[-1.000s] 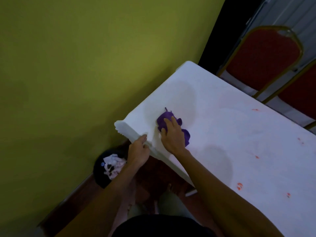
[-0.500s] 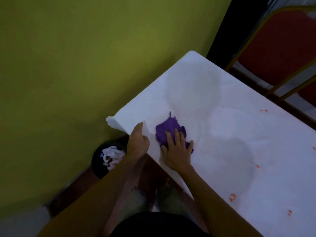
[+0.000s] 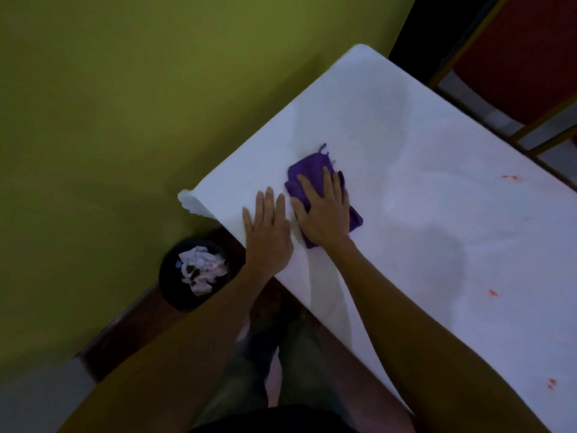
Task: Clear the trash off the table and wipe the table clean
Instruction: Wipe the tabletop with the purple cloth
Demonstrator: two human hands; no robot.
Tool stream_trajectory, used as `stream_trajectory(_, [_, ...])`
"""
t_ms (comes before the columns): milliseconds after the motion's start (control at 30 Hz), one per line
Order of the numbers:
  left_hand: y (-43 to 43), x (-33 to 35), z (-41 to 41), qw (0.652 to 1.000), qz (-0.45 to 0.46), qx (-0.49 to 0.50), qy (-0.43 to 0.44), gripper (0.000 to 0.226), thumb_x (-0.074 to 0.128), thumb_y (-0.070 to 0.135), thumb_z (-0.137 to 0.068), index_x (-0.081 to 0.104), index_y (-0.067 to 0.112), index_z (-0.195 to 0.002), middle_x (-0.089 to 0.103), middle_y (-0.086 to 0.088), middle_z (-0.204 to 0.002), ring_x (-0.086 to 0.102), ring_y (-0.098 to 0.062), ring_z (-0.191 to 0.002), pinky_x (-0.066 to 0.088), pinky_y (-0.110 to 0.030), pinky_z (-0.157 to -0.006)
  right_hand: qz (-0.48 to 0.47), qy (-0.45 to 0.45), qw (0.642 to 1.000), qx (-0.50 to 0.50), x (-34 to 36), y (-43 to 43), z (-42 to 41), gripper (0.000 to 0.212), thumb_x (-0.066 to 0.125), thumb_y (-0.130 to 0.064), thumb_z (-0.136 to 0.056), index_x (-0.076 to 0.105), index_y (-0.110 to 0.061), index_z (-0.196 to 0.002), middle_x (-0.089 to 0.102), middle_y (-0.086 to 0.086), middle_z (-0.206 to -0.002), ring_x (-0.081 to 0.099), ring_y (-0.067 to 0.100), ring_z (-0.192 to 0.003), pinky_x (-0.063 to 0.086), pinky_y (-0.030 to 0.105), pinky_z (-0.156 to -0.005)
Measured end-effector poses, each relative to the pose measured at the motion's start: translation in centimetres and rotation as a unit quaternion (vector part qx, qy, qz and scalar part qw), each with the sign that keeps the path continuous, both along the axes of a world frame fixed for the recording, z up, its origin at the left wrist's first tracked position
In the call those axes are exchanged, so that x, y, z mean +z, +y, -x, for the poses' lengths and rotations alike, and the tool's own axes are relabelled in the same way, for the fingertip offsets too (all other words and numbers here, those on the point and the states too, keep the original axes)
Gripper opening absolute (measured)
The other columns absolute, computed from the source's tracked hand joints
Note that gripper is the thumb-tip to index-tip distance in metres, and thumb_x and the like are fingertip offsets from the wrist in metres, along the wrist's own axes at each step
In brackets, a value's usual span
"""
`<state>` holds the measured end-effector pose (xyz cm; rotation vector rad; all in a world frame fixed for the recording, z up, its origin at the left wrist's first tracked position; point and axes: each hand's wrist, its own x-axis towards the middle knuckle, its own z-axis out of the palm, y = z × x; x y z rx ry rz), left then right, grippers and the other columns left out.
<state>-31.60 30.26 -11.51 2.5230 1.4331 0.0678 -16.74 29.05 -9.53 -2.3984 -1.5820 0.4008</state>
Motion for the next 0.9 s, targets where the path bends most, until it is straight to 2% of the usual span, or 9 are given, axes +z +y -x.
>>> stream_trajectory(100, [0.2, -0.6, 1.1, 1.000, -0.008, -0.016, 0.013, 0.063, 0.033, 0.034, -0.100, 0.023, 0.004, -0.155, 0.015, -0.016, -0.164, 0.011, -0.030, -0.153, 0.014, -0.059, -0.120, -0.067, 0.025, 0.997, 0.011, 0.6, -2.4, 4.1, 0.049, 0.045, -0.041, -0.100, 0.043, -0.030, -0.148, 0.033, 0.011, -0.158, 0.025, 0.031, -0.147, 0.023, 0.051, -0.120])
stream_trajectory(200, [0.2, -0.6, 1.9, 0.999, -0.025, -0.019, -0.006, 0.058, 0.023, 0.033, -0.105, 0.023, 0.004, -0.155, 0.018, -0.015, -0.164, 0.013, -0.028, -0.153, 0.018, -0.056, -0.119, -0.098, 0.007, 0.995, -0.001, 0.8, -8.1, 4.2, 0.043, 0.051, -0.032, -0.100, 0.051, -0.024, -0.143, 0.041, 0.011, -0.153, 0.032, 0.029, -0.143, 0.024, 0.048, -0.120])
stream_trajectory(333, [-0.4, -0.2, 1.3, 0.999, -0.028, -0.001, -0.032, 0.057, 0.025, 0.031, -0.104, 0.023, 0.005, -0.155, 0.017, -0.014, -0.164, 0.013, -0.027, -0.153, 0.015, -0.056, -0.121, -0.079, -0.067, 0.983, -0.151, -0.2, -11.1, -1.3, 0.041, 0.052, -0.030, -0.098, 0.058, -0.017, -0.137, 0.046, 0.022, -0.146, 0.041, 0.040, -0.137, 0.040, 0.054, -0.109])
stream_trajectory(433, [-1.9, 0.0, 0.0, 0.999, -0.012, -0.022, -0.038, 0.058, 0.024, 0.029, -0.103, 0.021, 0.003, -0.155, 0.015, -0.016, -0.164, 0.011, -0.028, -0.153, 0.009, -0.058, -0.122, -0.063, -0.043, 0.965, -0.252, 0.1, -8.5, -0.7, 0.041, 0.050, -0.024, -0.098, 0.054, -0.011, -0.138, 0.044, 0.026, -0.145, 0.042, 0.045, -0.134, 0.039, 0.059, -0.108])
stream_trajectory(567, [-3.1, -0.3, -1.0, 0.994, -0.011, -0.097, -0.045, 0.055, 0.030, 0.021, -0.103, 0.027, -0.001, -0.152, 0.021, -0.019, -0.162, 0.015, -0.030, -0.153, 0.011, -0.056, -0.122, -0.044, -0.004, 0.981, -0.190, 0.8, -10.1, 4.7, 0.051, 0.055, -0.024, -0.094, 0.046, -0.016, -0.143, 0.039, 0.018, -0.150, 0.039, 0.038, -0.136, 0.041, 0.054, -0.108])
stream_trajectory(633, [-3.2, -0.3, -1.4, 0.990, -0.010, -0.130, -0.057, 0.056, 0.032, 0.014, -0.098, 0.030, -0.003, -0.151, 0.025, -0.020, -0.161, 0.018, -0.032, -0.152, 0.013, -0.055, -0.123, -0.024, -0.024, 0.976, -0.217, 0.4, -14.1, 4.7, 0.055, 0.057, -0.021, -0.093, 0.042, -0.016, -0.147, 0.037, 0.019, -0.151, 0.036, 0.039, -0.138, 0.040, 0.056, -0.107])
stream_trajectory(733, [-3.6, -0.1, -2.5, 0.978, -0.017, -0.196, -0.067, 0.056, 0.034, 0.008, -0.094, 0.034, -0.005, -0.149, 0.028, -0.021, -0.159, 0.022, -0.033, -0.151, 0.017, -0.054, -0.122, -0.016, -0.063, 0.926, -0.372, -0.4, -18.9, 0.2, 0.053, 0.048, -0.022, -0.095, 0.044, -0.010, -0.146, 0.036, 0.031, -0.149, 0.034, 0.049, -0.137, 0.035, 0.059, -0.109])
stream_trajectory(800, [-4.3, 0.1, -3.6, 0.973, -0.007, -0.221, -0.072, 0.052, 0.037, 0.008, -0.097, 0.036, -0.005, -0.147, 0.029, -0.021, -0.159, 0.022, -0.032, -0.151, 0.019, -0.053, -0.122, -0.014, -0.074, 0.896, -0.438, -0.3, -19.8, -1.7, 0.053, 0.041, -0.027, -0.099, 0.040, -0.010, -0.149, 0.032, 0.033, -0.151, 0.030, 0.049, -0.140, 0.031, 0.059, -0.112])
stream_trajectory(900, [-6.6, 1.4, -6.4, 0.967, 0.023, -0.241, -0.079, 0.051, 0.027, 0.016, -0.102, 0.035, -0.004, -0.148, 0.029, -0.020, -0.159, 0.020, -0.031, -0.151, 0.017, -0.050, -0.123, -0.012, -0.026, 0.896, -0.443, 0.9, -18.8, 0.8, 0.060, 0.046, -0.025, -0.099, 0.025, -0.016, -0.155, 0.018, 0.023, -0.160, 0.020, 0.041, -0.147, 0.025, 0.058, -0.117])
